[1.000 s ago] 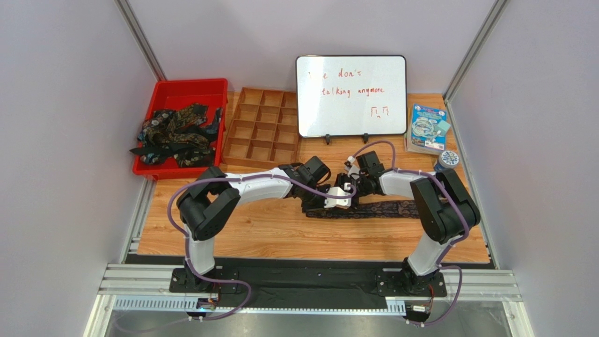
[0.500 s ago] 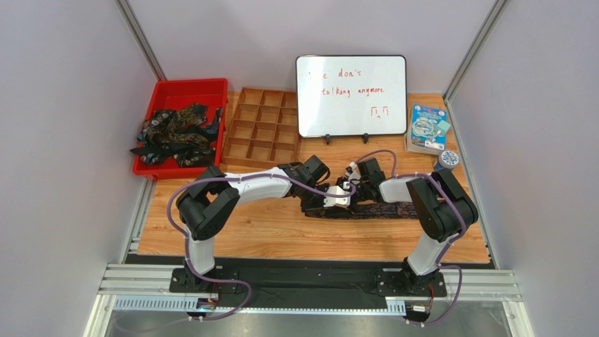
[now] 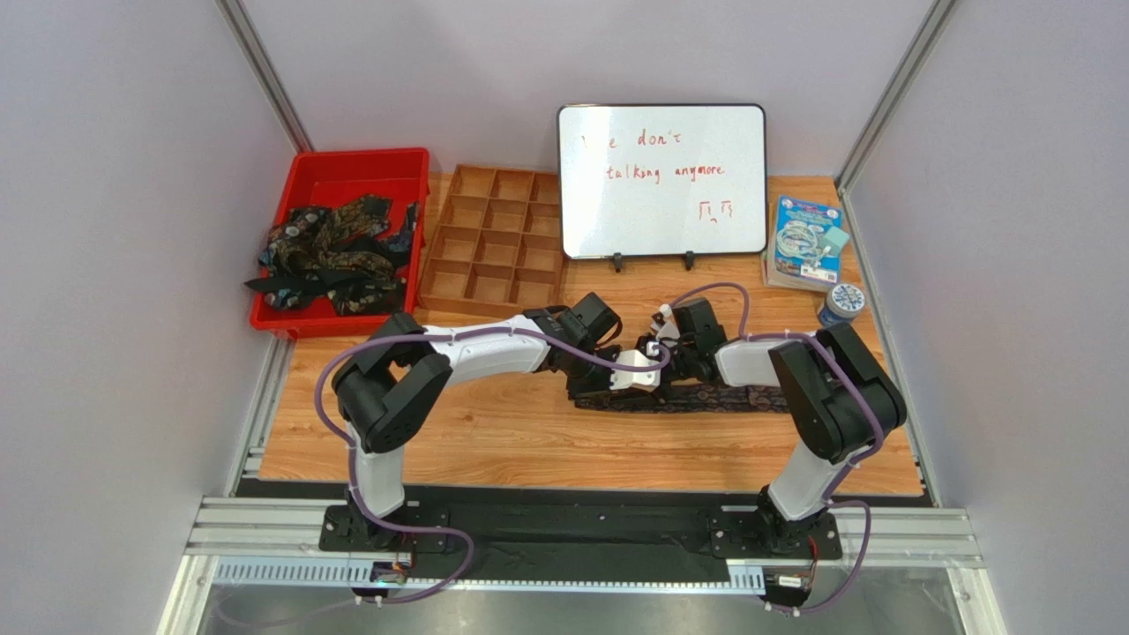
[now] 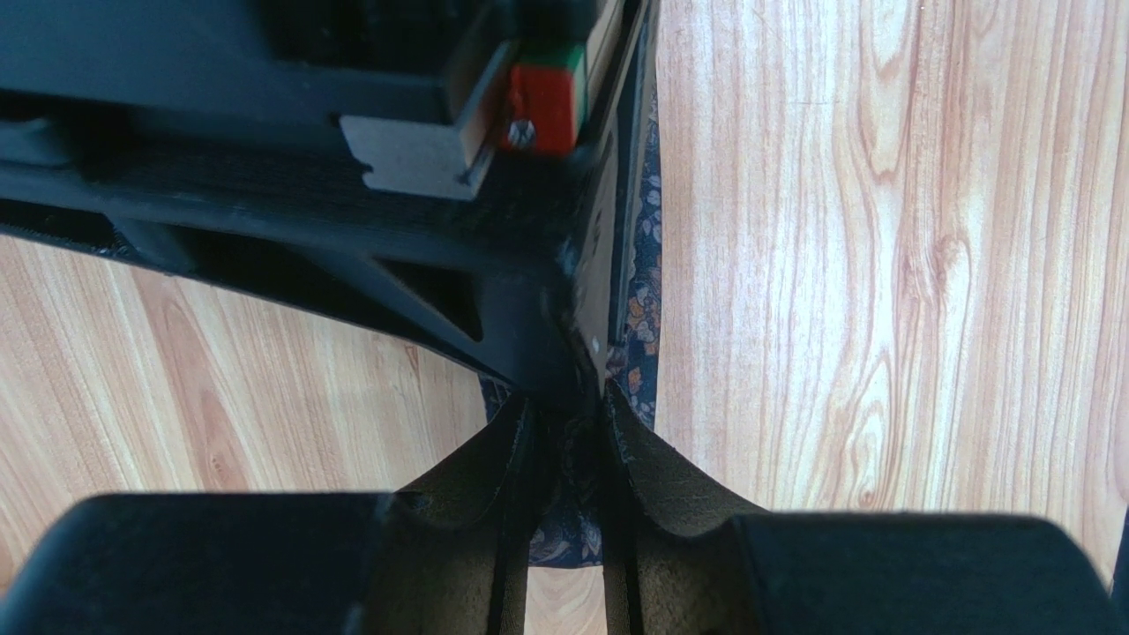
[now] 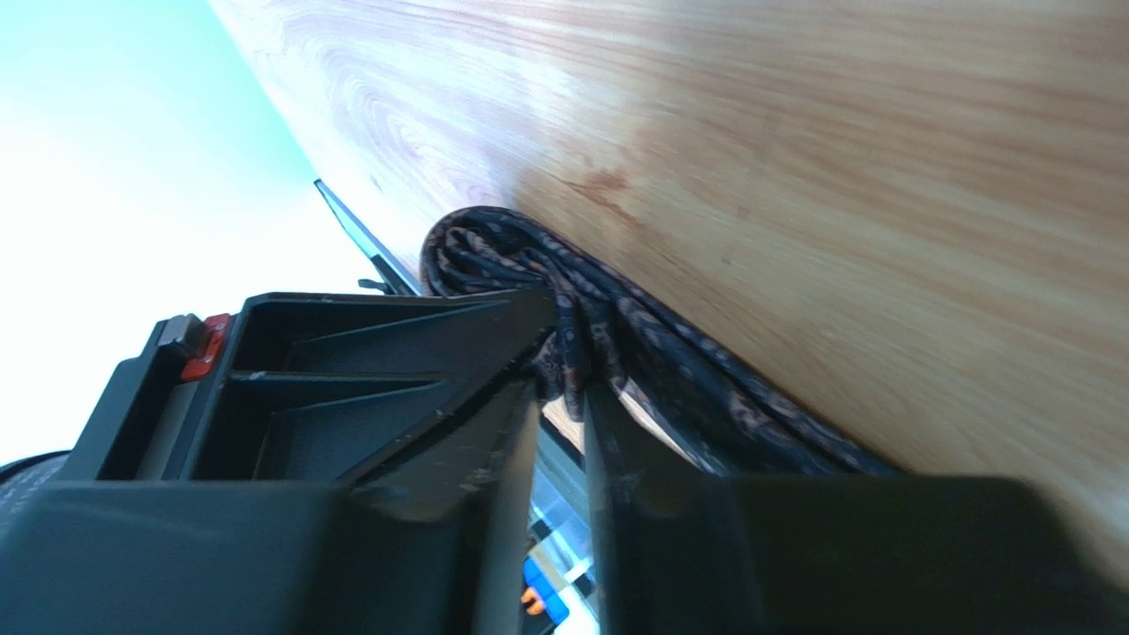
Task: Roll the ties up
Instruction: Roll the tie at the center of the board.
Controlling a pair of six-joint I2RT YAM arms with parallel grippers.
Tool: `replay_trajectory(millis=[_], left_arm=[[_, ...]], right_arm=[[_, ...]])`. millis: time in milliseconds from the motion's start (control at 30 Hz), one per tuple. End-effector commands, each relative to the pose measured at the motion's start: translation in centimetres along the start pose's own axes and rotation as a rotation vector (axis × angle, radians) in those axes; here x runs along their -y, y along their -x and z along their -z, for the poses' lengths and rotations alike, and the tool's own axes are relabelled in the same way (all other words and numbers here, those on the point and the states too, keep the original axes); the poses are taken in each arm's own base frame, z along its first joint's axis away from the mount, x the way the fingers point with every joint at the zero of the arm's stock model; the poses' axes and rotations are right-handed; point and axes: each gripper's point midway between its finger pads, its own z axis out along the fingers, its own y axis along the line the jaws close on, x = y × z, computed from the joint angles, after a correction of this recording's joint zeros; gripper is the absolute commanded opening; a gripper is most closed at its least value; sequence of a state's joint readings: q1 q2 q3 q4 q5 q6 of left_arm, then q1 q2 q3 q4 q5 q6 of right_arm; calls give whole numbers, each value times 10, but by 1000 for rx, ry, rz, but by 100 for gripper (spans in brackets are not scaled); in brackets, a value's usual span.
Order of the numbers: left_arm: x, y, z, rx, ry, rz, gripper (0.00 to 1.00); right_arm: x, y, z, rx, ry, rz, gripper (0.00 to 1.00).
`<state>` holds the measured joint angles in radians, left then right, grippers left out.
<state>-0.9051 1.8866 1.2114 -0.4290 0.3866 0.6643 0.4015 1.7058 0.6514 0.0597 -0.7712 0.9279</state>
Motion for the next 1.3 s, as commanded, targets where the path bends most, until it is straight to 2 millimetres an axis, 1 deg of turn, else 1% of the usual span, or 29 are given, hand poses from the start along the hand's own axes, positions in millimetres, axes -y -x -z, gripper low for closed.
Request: replay_trajectory(millis=[0,100,200,233,267,300,400,433,500,533,600,633,700,767,833,867,967,1033,1133,1167,1233,1267], left_arm=[[27,-13,-17,-20,-97,27,22],[28,-13,-15,-19,-94,24,23],[28,-12,-13,-16,-91,19,24],[27,-11,-11,-16,-86,16,25],[27,-12,-11,-15,-86,16,26],[25,-10,-7,-7,-77,14,27],[22,-6,3,16,-63,6,38],[21,-6,5,18,-59,4,46],[18,-2,14,38,-40,-6,53],[17,-2,17,42,-34,-7,59],[15,0,25,64,-19,-10,62],[14,0,27,69,-13,-12,66],[12,-1,32,85,6,-21,69],[10,-6,33,94,22,-23,72],[7,-4,34,112,41,-25,75],[8,-8,33,108,44,-17,76],[8,-7,29,129,51,-1,77],[3,-4,26,147,74,-1,77],[-2,-6,22,136,87,-20,77],[-4,-7,20,127,81,-39,76],[-2,-11,17,106,59,-47,70],[-4,-10,15,103,54,-60,68]], right_arm=[[-14,5,-6,17,25,85,13],[-6,7,-7,10,-15,89,0],[2,5,-8,-6,-43,85,0],[2,7,-8,0,-42,91,0],[9,3,-6,-13,-74,76,0],[11,2,-6,-15,-83,78,0],[21,2,-4,-13,-122,76,0],[23,2,-5,-14,-133,74,0],[28,4,-4,-10,-158,75,0],[30,4,-4,-12,-166,73,0],[35,6,-4,-12,-192,64,0],[37,6,-4,-13,-198,65,0],[39,7,-3,-11,-208,61,0],[39,7,-3,-17,-211,56,0],[37,8,-2,-16,-205,56,0],[38,7,-3,-19,-204,54,0],[33,8,-4,-24,-184,48,0],[30,8,-4,-31,-172,51,0],[27,7,-5,-38,-160,48,0],[26,8,-5,-36,-156,45,0],[23,8,-5,-41,-142,44,0],[22,9,-5,-40,-134,35,0]])
